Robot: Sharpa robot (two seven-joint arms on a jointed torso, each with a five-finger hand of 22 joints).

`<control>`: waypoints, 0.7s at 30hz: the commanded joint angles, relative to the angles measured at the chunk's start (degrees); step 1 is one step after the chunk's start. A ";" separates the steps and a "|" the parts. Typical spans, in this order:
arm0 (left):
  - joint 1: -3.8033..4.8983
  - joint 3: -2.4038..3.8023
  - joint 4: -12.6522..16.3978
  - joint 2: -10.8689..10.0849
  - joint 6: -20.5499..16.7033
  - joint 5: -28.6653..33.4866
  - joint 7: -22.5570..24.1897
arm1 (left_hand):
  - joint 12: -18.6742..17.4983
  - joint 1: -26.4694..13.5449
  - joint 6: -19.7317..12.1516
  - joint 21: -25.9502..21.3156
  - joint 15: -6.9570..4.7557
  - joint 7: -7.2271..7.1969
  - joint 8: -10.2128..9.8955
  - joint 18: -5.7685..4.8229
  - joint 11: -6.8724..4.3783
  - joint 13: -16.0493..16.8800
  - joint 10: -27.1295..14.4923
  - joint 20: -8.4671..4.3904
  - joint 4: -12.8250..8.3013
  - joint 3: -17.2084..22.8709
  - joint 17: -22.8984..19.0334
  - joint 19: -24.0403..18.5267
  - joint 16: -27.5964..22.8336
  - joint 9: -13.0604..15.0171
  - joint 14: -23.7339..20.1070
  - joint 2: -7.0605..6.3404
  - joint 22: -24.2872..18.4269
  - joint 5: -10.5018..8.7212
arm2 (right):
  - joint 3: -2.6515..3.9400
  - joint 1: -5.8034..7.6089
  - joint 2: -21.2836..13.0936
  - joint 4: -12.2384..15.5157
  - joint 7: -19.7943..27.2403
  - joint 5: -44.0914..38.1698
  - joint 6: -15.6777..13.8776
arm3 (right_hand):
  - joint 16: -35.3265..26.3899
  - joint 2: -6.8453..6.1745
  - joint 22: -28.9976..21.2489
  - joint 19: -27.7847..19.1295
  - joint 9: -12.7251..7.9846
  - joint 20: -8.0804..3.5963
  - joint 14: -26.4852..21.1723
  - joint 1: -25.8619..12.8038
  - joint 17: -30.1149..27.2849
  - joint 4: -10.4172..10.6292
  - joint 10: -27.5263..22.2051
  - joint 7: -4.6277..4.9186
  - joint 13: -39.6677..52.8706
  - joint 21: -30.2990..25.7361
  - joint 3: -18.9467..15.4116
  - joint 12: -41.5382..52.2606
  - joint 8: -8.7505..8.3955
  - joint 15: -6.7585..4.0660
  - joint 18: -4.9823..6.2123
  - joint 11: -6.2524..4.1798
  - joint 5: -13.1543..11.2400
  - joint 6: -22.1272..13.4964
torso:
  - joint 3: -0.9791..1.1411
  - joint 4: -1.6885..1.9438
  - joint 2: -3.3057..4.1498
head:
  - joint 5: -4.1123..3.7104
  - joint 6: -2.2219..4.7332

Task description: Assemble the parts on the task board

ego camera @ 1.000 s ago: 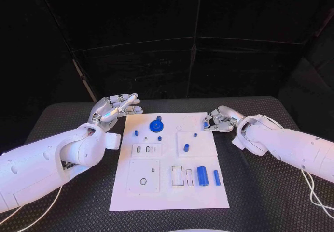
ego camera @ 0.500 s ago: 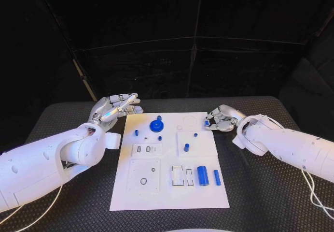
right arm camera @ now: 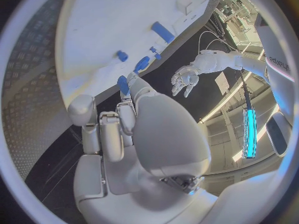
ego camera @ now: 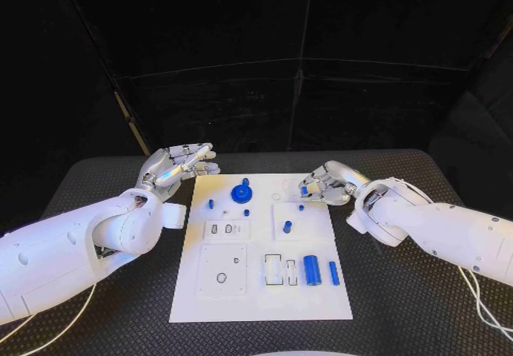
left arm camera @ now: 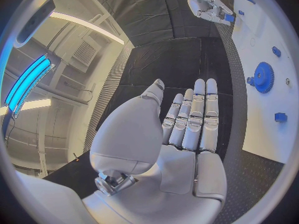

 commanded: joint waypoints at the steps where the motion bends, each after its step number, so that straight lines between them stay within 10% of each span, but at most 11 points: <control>1: 0.10 0.06 0.14 0.12 0.56 -0.19 0.17 | -0.27 0.65 0.29 -0.20 0.13 0.85 -0.30 0.78 0.29 -0.04 0.17 -0.04 -0.29 0.02 0.08 0.51 -0.19 0.01 0.27 0.07 -0.05 -0.26 | 0.08 0.17 1.45 2.22 -5.26 -3.48 -2.42 | 0.40 0.80 0.01 -0.09 0.09 -0.50 4.68 0.44 9.30 -0.04 0.48 -0.50 -0.20 0.17 0.33 -0.37 0.40 -0.36 -0.51 -0.90 -0.17 1.07 | -0.13 0.05 -0.25 | 0.16 -0.13; 21: 0.14 0.05 -0.20 1.21 0.76 -0.18 -0.23 | -0.29 0.72 0.31 -0.22 0.13 0.84 -0.32 0.78 0.28 -0.04 0.21 -0.05 -0.35 0.05 0.09 0.52 -0.23 0.01 0.29 0.10 -0.07 -0.26 | -0.22 0.25 15.88 -0.40 -12.56 -9.73 2.49 | 0.17 0.82 -0.61 -0.49 0.01 -0.55 4.53 0.35 8.66 -0.51 -0.09 -0.49 -1.11 -0.16 0.82 -1.26 0.34 -0.40 -0.40 -0.93 -0.63 1.07 | -0.22 0.15 -0.20 | 2.06 -1.28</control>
